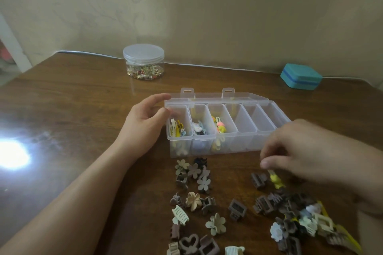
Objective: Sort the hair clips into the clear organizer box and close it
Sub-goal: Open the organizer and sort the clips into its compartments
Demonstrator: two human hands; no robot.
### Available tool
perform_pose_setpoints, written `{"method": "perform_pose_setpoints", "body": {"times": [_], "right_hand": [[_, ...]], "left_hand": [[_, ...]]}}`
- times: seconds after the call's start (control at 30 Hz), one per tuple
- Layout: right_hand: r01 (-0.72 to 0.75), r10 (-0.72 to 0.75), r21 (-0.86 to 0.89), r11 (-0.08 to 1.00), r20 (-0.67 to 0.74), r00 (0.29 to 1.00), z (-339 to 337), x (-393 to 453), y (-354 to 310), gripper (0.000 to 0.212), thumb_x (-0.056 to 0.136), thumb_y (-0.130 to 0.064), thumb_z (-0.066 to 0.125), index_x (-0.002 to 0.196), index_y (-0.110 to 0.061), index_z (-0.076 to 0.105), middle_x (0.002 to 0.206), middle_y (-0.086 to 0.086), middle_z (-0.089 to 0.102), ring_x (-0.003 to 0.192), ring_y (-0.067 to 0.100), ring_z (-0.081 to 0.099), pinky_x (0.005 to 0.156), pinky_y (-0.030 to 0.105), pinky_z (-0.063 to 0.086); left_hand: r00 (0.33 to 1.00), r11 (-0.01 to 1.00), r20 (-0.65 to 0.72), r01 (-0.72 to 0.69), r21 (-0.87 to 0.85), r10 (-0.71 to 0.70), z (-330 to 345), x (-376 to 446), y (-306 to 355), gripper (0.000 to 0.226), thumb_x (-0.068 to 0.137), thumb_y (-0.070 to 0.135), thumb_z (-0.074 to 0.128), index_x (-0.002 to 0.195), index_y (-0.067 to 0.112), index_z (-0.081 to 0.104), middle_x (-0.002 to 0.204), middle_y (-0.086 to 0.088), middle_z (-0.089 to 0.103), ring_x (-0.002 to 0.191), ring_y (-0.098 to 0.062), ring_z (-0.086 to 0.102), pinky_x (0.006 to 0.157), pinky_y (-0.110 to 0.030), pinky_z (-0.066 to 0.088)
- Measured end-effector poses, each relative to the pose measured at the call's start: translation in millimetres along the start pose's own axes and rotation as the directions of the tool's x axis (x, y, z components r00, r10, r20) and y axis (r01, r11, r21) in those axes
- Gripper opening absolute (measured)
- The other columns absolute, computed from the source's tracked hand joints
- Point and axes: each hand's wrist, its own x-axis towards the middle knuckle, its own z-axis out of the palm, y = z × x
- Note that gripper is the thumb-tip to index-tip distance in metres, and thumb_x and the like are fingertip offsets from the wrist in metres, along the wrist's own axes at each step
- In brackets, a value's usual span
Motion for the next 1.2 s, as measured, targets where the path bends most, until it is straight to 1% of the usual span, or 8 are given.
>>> {"method": "perform_pose_setpoints", "body": {"times": [0.17, 0.3, 0.43, 0.5, 0.7, 0.87, 1.1, 1.2], "right_hand": [[0.333, -0.167, 0.201, 0.921, -0.569, 0.805, -3, 2, -6, 0.011, 0.076, -0.027, 0.077, 0.074, -0.035, 0.07, 0.067, -0.016, 0.065, 0.075, -0.005, 0.061, 0.057, 0.008, 0.045], [0.567, -0.009, 0.442, 0.696, -0.784, 0.621, 10, 21, -21, 0.002, 0.082, -0.023, 0.073, 0.084, -0.023, 0.074, 0.078, -0.011, 0.072, 0.074, 0.011, 0.067, 0.06, 0.022, 0.055], [0.421, -0.036, 0.395, 0.817, -0.693, 0.72, 24, 45, -33, 0.019, 0.086, -0.031, 0.069, 0.105, -0.028, 0.072, 0.097, -0.018, 0.07, 0.092, -0.004, 0.061, 0.077, 0.01, 0.046], [0.324, -0.066, 0.282, 0.903, -0.654, 0.754, 31, 52, -30, 0.032, 0.089, -0.037, 0.064, 0.12, -0.033, 0.065, 0.118, -0.016, 0.064, 0.114, -0.002, 0.053, 0.097, 0.022, 0.043], [0.369, -0.009, 0.293, 0.882, -0.772, 0.635, 23, 43, -13, 0.025, 0.092, -0.023, 0.063, 0.115, -0.029, 0.068, 0.111, -0.017, 0.066, 0.109, -0.003, 0.056, 0.089, 0.006, 0.039], [0.474, -0.25, 0.197, 0.858, -0.647, 0.721, 28, 42, -17, 0.019, 0.094, -0.034, 0.056, 0.106, -0.031, 0.07, 0.105, -0.017, 0.068, 0.109, 0.003, 0.057, 0.095, 0.031, 0.046], [0.309, -0.386, -0.257, 0.916, -0.353, 0.852, 35, 55, -38, 0.068, 0.09, -0.062, 0.003, 0.141, -0.036, 0.041, 0.15, -0.017, 0.038, 0.148, 0.012, 0.008, 0.12, 0.048, 0.001], [0.328, -0.369, -0.169, 0.929, -0.394, 0.842, 36, 55, -37, 0.067, 0.09, -0.064, 0.004, 0.143, -0.037, 0.037, 0.151, -0.015, 0.037, 0.145, 0.005, 0.008, 0.12, 0.042, 0.0]], "left_hand": [[1.0, 1.0, -0.012, 0.008, 0.005, -0.008, 0, 0, 0, 0.038, 0.096, 0.02, 0.055, 0.133, 0.028, 0.059, 0.081, 0.036, 0.07, 0.087, 0.024, 0.059, 0.076, -0.007, 0.039], [1.0, 1.0, -0.01, 0.007, -0.008, -0.008, 1, -1, 0, 0.04, 0.095, 0.021, 0.055, 0.134, 0.028, 0.059, 0.083, 0.033, 0.071, 0.09, 0.022, 0.061, 0.08, -0.011, 0.041], [1.0, 1.0, -0.012, -0.003, 0.001, 0.003, 0, -1, 0, 0.039, 0.094, 0.022, 0.056, 0.132, 0.029, 0.06, 0.087, 0.032, 0.071, 0.09, 0.022, 0.06, 0.083, -0.013, 0.043], [1.0, 1.0, -0.013, -0.005, 0.005, 0.005, 0, 0, 1, 0.038, 0.094, 0.021, 0.056, 0.132, 0.029, 0.06, 0.087, 0.031, 0.071, 0.088, 0.022, 0.06, 0.08, -0.012, 0.041], [1.0, 1.0, -0.015, -0.006, 0.002, 0.006, 0, 0, -2, 0.039, 0.095, 0.021, 0.056, 0.133, 0.028, 0.06, 0.086, 0.032, 0.072, 0.091, 0.02, 0.061, 0.079, -0.009, 0.042], [1.0, 1.0, -0.01, -0.008, 0.019, 0.009, 0, 0, -1, 0.039, 0.096, 0.019, 0.054, 0.134, 0.026, 0.059, 0.082, 0.043, 0.065, 0.091, 0.024, 0.058, 0.089, -0.019, 0.046], [1.0, 0.999, -0.016, 0.007, 0.038, -0.006, 0, 0, -1, 0.038, 0.096, 0.02, 0.055, 0.134, 0.026, 0.059, 0.075, 0.045, 0.063, 0.084, 0.028, 0.056, 0.083, -0.014, 0.043], [1.0, 0.999, -0.011, 0.008, 0.033, -0.008, 0, 0, 0, 0.039, 0.096, 0.02, 0.055, 0.134, 0.025, 0.058, 0.076, 0.045, 0.064, 0.084, 0.028, 0.056, 0.083, -0.015, 0.043]]}}
